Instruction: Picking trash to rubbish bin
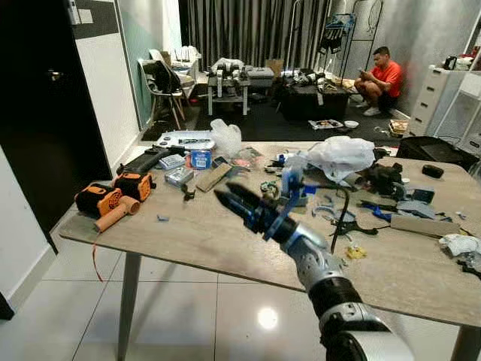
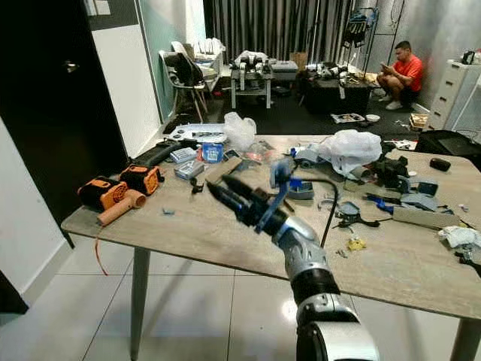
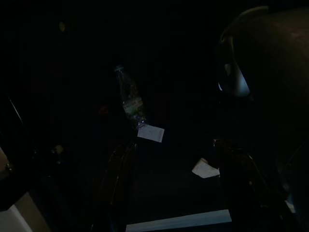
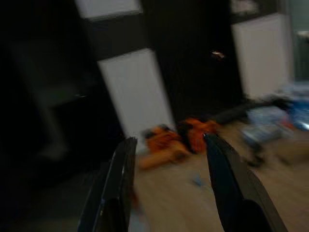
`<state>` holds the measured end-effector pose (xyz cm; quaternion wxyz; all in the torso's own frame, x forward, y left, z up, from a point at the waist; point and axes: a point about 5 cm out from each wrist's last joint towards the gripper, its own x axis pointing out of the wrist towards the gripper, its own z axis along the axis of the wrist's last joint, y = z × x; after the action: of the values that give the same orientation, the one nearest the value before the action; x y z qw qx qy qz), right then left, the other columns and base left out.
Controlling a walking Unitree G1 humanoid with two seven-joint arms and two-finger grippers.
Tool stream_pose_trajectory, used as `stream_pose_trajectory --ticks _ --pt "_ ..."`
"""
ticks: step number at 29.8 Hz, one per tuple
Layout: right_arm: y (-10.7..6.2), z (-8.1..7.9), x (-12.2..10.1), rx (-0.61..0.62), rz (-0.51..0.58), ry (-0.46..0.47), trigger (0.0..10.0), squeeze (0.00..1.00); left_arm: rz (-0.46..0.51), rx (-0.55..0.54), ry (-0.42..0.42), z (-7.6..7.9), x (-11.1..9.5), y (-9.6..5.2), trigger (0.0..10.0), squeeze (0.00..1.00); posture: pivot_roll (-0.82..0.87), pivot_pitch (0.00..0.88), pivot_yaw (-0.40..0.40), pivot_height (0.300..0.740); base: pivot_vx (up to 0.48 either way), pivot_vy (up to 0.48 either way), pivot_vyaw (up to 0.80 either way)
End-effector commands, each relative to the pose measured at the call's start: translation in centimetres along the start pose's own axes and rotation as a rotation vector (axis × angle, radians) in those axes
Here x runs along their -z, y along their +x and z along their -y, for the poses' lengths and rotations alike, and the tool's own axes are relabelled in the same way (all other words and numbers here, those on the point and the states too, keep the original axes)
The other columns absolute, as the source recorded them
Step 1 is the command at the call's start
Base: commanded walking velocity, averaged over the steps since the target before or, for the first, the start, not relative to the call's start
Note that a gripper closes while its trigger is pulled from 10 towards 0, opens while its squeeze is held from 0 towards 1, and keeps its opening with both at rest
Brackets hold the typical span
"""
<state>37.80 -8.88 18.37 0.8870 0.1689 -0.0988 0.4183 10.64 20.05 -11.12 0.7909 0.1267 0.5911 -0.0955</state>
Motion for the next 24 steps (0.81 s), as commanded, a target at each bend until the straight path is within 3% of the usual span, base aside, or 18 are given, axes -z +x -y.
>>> stream_pose_trajectory --ticks 1,10,24 --pt "-0.10 0.23 -0.08 0.029 -0.014 -0.039 10.0 0.00 -0.010 -0.001 0.004 -0.12 0.32 -0.04 10.0 0.00 -0.03 0.000 -0.003 0.740 0.000 0.000 0.00" --pt "0.24 0.03 -0.22 0.069 -0.005 -0.083 10.0 0.00 -0.012 0.003 0.014 -0.05 0.35 -0.03 10.0 0.00 -0.04 0.000 -0.001 0.740 0.000 0.000 0.00" --pt "0.49 0.29 -1.06 0.113 0.017 -0.140 10.0 0.00 -0.013 0.008 0.030 0.08 0.44 -0.03 10.0 0.00 -0.05 0.000 0.004 0.740 0.301 0.000 0.00"
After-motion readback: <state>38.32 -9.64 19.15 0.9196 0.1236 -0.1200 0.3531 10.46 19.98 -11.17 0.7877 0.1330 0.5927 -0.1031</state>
